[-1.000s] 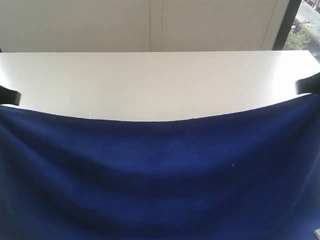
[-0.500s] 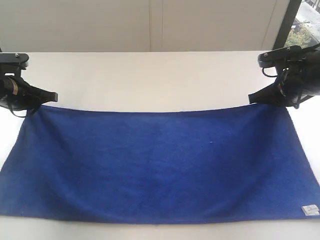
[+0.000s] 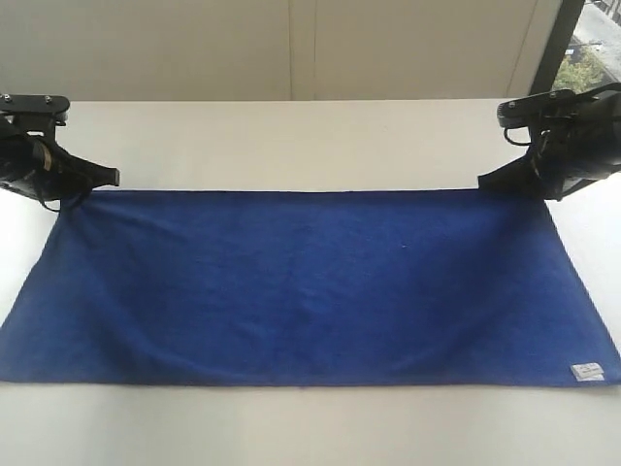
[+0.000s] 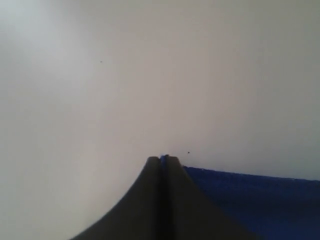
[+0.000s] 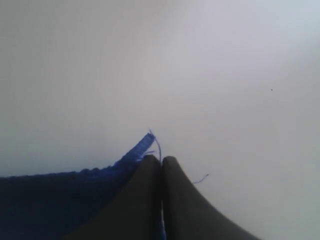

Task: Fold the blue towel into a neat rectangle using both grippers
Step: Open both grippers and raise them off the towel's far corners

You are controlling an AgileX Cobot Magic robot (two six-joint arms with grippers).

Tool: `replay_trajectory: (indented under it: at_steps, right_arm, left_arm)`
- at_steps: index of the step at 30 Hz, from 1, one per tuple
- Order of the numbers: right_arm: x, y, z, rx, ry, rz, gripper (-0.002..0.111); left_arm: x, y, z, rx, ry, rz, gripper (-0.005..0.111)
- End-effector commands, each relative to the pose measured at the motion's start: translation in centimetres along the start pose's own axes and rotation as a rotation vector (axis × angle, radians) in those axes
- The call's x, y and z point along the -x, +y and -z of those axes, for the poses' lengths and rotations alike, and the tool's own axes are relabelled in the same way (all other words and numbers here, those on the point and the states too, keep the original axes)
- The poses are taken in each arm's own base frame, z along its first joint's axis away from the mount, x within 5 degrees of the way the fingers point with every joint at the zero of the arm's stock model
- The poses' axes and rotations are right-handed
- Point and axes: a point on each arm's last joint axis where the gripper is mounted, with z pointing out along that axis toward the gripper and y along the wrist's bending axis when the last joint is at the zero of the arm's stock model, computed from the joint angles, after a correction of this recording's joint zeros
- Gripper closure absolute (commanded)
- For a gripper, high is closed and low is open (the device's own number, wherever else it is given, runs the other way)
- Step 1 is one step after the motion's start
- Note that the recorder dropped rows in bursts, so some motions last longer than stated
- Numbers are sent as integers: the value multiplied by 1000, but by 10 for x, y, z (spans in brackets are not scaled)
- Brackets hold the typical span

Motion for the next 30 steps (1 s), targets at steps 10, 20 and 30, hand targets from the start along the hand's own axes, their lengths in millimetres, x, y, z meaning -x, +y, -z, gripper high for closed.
replay_trajectory:
  at_steps: [10,20,30]
  right_arm:
    - [8,-21,18,-123,17,-47,60]
    - [26,-27,78,53,222,31,108]
    - [18,-12,77,189,404,-5,108]
  left_arm:
    - [11,6,17,47,-9,-7,36]
    - [28,28,84,222,65,-6,102]
    - [-11,-5,90,-178,491,-114,106]
